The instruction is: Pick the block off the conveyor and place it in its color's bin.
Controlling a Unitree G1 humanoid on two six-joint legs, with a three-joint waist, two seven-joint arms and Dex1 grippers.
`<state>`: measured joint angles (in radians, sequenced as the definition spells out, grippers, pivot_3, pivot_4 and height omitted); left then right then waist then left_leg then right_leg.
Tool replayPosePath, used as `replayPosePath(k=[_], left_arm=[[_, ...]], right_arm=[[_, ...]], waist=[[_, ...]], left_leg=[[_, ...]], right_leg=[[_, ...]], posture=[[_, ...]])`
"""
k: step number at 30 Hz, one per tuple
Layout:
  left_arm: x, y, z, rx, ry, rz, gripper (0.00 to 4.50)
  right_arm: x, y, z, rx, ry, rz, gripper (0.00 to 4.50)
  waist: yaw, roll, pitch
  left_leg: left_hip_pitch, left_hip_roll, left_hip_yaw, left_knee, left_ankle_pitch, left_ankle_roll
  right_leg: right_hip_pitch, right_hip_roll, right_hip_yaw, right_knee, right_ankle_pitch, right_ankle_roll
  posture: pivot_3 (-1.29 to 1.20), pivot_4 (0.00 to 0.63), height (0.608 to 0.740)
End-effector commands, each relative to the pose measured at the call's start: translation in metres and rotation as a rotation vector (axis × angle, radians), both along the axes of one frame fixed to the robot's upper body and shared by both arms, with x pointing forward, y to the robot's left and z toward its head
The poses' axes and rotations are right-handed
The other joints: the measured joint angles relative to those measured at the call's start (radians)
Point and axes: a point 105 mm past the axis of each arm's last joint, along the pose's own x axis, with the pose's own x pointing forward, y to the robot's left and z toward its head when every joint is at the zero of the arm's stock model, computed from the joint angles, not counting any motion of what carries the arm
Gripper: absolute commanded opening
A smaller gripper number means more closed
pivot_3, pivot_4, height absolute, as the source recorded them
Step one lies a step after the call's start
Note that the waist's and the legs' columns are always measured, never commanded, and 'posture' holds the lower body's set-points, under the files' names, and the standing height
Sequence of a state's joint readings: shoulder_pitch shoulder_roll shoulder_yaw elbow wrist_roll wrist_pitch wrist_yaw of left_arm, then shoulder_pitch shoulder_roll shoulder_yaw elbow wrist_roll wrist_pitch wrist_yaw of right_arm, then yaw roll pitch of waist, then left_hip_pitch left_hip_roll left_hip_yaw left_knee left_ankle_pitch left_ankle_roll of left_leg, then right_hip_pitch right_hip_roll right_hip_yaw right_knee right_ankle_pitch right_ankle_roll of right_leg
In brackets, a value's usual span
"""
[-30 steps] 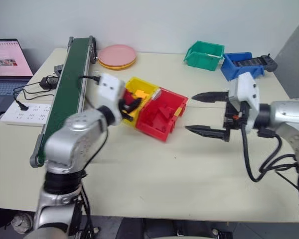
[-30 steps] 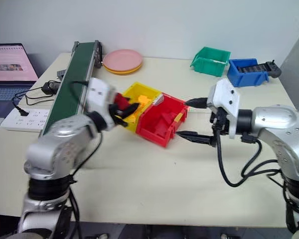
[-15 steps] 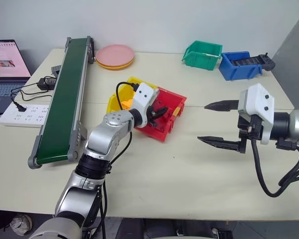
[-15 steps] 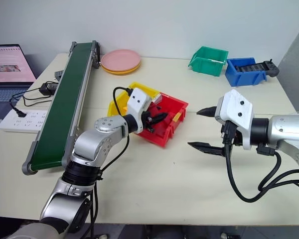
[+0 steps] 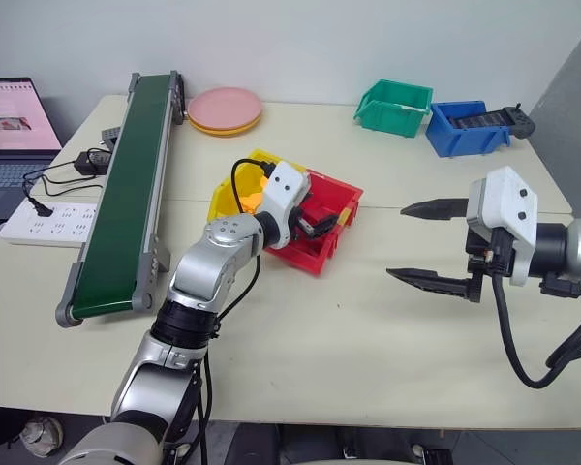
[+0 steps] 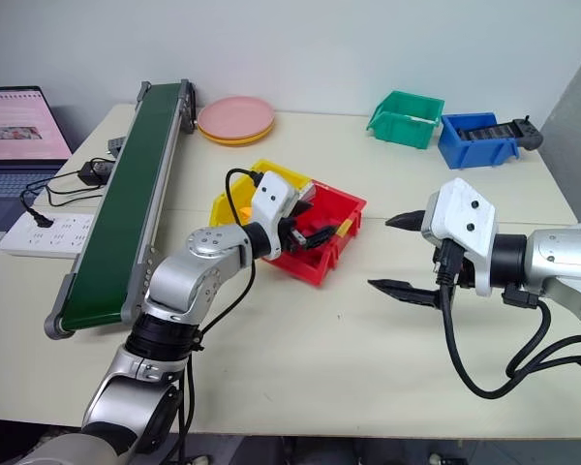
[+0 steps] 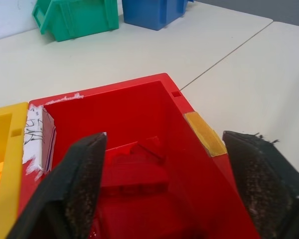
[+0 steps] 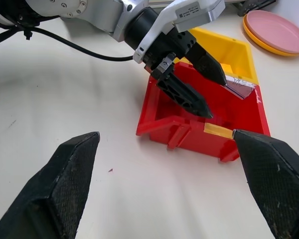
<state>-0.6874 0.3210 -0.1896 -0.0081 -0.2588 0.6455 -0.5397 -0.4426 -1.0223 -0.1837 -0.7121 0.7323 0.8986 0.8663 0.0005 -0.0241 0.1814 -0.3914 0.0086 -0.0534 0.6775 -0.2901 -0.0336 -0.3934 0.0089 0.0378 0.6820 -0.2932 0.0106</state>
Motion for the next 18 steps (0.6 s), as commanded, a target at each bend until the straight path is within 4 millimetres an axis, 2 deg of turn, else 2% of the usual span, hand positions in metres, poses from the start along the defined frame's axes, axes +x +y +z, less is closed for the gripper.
replayPosePath(k=[1, 7, 11, 15, 18], left_arm=[[-0.003, -0.002, 0.02, -0.028, -0.066, -0.014, 4.45], [-0.01, 0.007, 0.04, -0.06, -0.138, -0.013, 4.45], [-0.017, 0.026, 0.056, -0.053, -0.215, 0.021, 4.45], [-0.031, 0.039, 0.058, -0.04, -0.239, 0.019, 4.45], [-0.038, 0.054, 0.051, -0.019, -0.224, 0.051, 4.45]], right_arm=[[-0.003, -0.001, 0.009, -0.005, -0.06, 0.0, 4.5], [0.0, -0.002, 0.009, -0.005, -0.066, -0.011, 4.5], [0.004, -0.005, 0.01, -0.006, -0.076, -0.028, 4.5], [0.009, -0.007, 0.01, -0.007, -0.103, -0.043, 4.5], [0.012, -0.007, 0.007, -0.012, -0.136, -0.028, 4.5]], waist=[[0.0, 0.0, 0.0], [0.0, 0.0, 0.0], [-0.003, 0.0, 0.0], [-0.002, 0.0, 0.0], [-0.002, 0.0, 0.0]], left_leg=[[0.0, 0.0, 0.0, 0.0, 0.0, 0.0], [0.0, 0.0, 0.0, 0.0, 0.0, 0.0], [0.0, 0.0, 0.0, 0.0, 0.0, 0.0], [0.0, 0.0, 0.0, 0.0, 0.0, 0.0], [0.0, 0.0, 0.0, 0.0, 0.0, 0.0]], right_leg=[[0.0, 0.0, 0.0, 0.0, 0.0, 0.0], [0.0, 0.0, 0.0, 0.0, 0.0, 0.0], [0.0, 0.0, 0.0, 0.0, 0.0, 0.0], [0.0, 0.0, 0.0, 0.0, 0.0, 0.0], [0.0, 0.0, 0.0, 0.0, 0.0, 0.0]], posture=[[0.0, 0.15, 0.74], [0.0, 0.15, 0.74], [0.0, 0.15, 0.74], [0.0, 0.15, 0.74], [0.0, 0.15, 0.74]])
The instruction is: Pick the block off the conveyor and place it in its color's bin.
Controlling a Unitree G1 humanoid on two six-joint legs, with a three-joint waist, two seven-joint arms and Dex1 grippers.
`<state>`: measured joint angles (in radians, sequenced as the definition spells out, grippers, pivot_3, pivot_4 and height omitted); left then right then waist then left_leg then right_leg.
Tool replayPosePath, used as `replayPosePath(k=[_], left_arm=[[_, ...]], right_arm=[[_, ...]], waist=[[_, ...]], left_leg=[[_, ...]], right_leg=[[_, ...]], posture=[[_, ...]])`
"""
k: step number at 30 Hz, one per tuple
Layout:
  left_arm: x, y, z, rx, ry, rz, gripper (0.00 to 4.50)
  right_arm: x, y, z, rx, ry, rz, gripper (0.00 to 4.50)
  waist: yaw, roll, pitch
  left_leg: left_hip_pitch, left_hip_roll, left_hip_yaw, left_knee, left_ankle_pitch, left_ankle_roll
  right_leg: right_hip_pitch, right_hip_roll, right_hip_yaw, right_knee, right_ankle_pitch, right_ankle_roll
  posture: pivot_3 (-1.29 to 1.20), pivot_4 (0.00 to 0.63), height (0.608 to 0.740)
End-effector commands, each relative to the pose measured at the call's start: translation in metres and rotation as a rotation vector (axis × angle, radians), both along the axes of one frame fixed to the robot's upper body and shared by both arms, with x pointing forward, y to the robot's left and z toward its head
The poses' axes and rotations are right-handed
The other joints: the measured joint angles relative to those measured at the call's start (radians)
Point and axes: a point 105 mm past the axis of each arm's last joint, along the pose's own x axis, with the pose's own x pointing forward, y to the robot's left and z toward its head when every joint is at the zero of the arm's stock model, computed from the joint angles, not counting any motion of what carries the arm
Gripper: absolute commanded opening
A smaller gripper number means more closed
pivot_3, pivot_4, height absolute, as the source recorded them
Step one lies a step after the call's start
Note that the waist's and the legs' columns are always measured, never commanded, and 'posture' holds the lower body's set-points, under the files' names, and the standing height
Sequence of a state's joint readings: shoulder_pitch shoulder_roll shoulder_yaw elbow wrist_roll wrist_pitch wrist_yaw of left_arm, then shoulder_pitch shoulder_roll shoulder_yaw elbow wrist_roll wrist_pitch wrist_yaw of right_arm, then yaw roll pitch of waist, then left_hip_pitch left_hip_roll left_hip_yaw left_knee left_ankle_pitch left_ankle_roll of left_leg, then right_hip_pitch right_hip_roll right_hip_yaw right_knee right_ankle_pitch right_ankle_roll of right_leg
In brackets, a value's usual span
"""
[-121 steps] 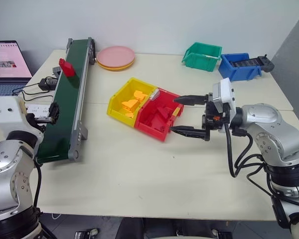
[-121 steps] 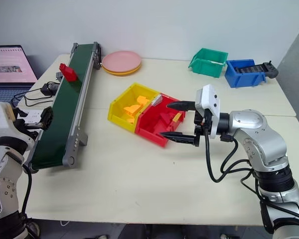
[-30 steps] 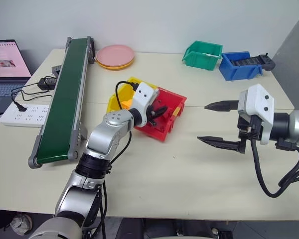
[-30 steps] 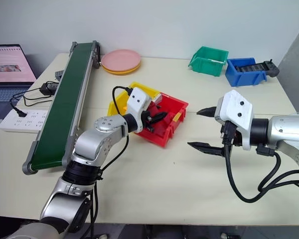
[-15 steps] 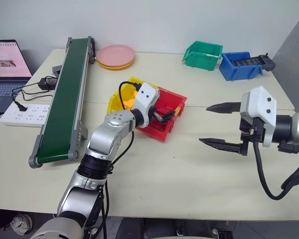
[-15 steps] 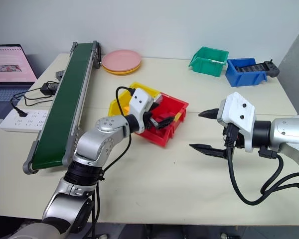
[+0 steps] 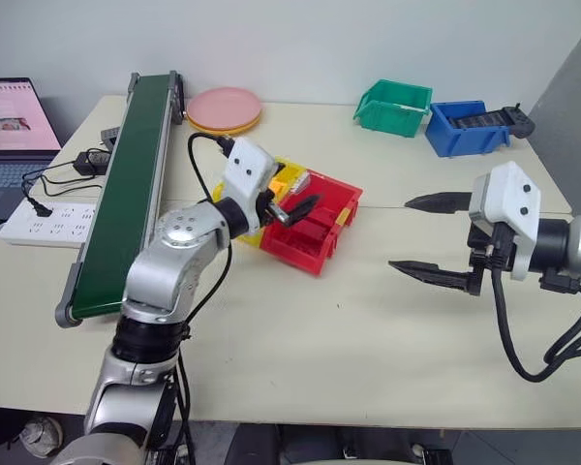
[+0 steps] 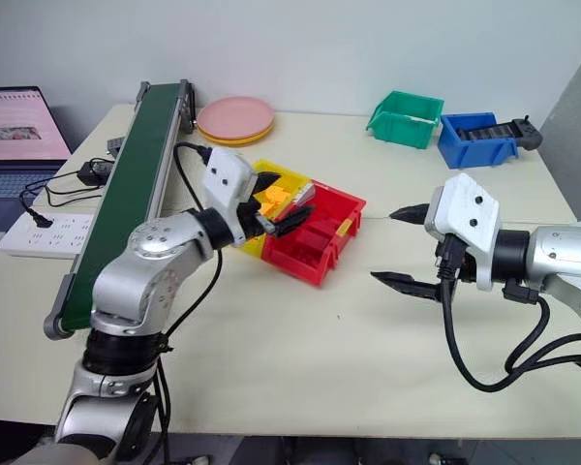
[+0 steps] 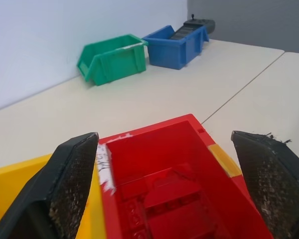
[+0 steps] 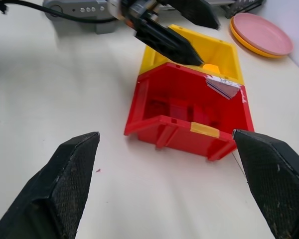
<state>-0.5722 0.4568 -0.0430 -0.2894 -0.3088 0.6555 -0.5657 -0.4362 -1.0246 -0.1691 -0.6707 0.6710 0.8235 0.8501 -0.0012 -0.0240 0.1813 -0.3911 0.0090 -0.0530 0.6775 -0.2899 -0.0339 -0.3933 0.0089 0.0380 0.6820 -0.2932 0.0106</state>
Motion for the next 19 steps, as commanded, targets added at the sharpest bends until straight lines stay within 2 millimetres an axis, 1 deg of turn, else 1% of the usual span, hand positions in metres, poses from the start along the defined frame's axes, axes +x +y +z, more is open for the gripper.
replayPosePath(k=[1, 2, 4, 7, 10, 12, 14, 19], left_arm=[[-0.012, 0.017, 0.008, -0.009, -0.037, 0.042, 4.45], [-0.012, 0.022, 0.007, -0.014, -0.036, 0.065, 4.45], [-0.015, 0.037, 0.005, -0.017, -0.041, 0.136, 4.45], [-0.025, 0.072, 0.001, -0.039, -0.045, 0.306, 4.45], [-0.036, 0.094, -0.001, -0.027, -0.051, 0.41, 4.45], [-0.042, 0.104, 0.0, -0.028, -0.061, 0.455, 4.45], [-0.047, 0.109, 0.002, -0.033, -0.074, 0.478, 4.45], [-0.052, 0.115, 0.004, -0.068, -0.079, 0.509, 4.45]], right_arm=[[0.001, 0.003, 0.001, -0.008, -0.084, 0.042, 4.5], [0.0, 0.004, -0.001, -0.004, -0.093, 0.062, 4.5], [0.001, 0.009, -0.006, 0.024, -0.114, 0.11, 4.5], [0.012, 0.017, -0.014, 0.127, -0.088, 0.144, 4.5], [0.021, 0.02, -0.013, 0.19, -0.071, 0.177, 4.5], [0.029, 0.021, -0.012, 0.219, -0.075, 0.179, 4.5], [0.035, 0.022, -0.011, 0.236, -0.079, 0.183, 4.5], [0.039, 0.028, -0.012, 0.246, -0.07, 0.219, 4.5]], waist=[[0.0, 0.0, 0.0], [0.0, 0.0, 0.0], [0.0, 0.0, 0.0], [-0.008, 0.0, 0.0], [-0.007, 0.0, 0.0], [-0.004, 0.0, 0.0], [-0.003, 0.0, 0.0], [0.006, 0.0, 0.0]], left_leg=[[0.0, 0.0, 0.0, 0.0, 0.0, 0.0], [0.0, 0.0, 0.0, 0.0, 0.0, 0.0], [0.0, 0.0, 0.0, 0.0, 0.0, 0.0], [0.001, 0.001, 0.0, 0.0, 0.0, 0.0], [0.003, 0.001, 0.001, 0.0, 0.0, 0.0], [0.004, 0.001, 0.0, 0.0, 0.0, 0.0], [0.006, 0.001, 0.0, 0.0, 0.0, 0.0], [0.006, 0.001, -0.001, 0.0, 0.0, 0.0]], right_leg=[[0.0, 0.0, 0.0, 0.0, 0.0, 0.0], [0.0, 0.0, -0.001, 0.0, 0.0, 0.0], [0.0, 0.0, 0.0, 0.0, 0.0, 0.0], [0.001, 0.0, 0.0, 0.0, 0.0, 0.0], [0.002, 0.0, 0.0, 0.001, 0.0, 0.0], [0.003, 0.0, 0.0, 0.001, 0.0, 0.0], [0.004, 0.0, 0.0, 0.0, 0.0, 0.0], [0.005, 0.0, -0.001, 0.0, 0.0, 0.0]], posture=[[0.0, 0.15, 0.74], [0.0, 0.15, 0.74], [0.0, 0.15, 0.74], [0.0, 0.15, 0.74], [0.0, 0.15, 0.74], [0.0, 0.15, 0.74], [0.0, 0.15, 0.74], [0.0, 0.15, 0.74]])
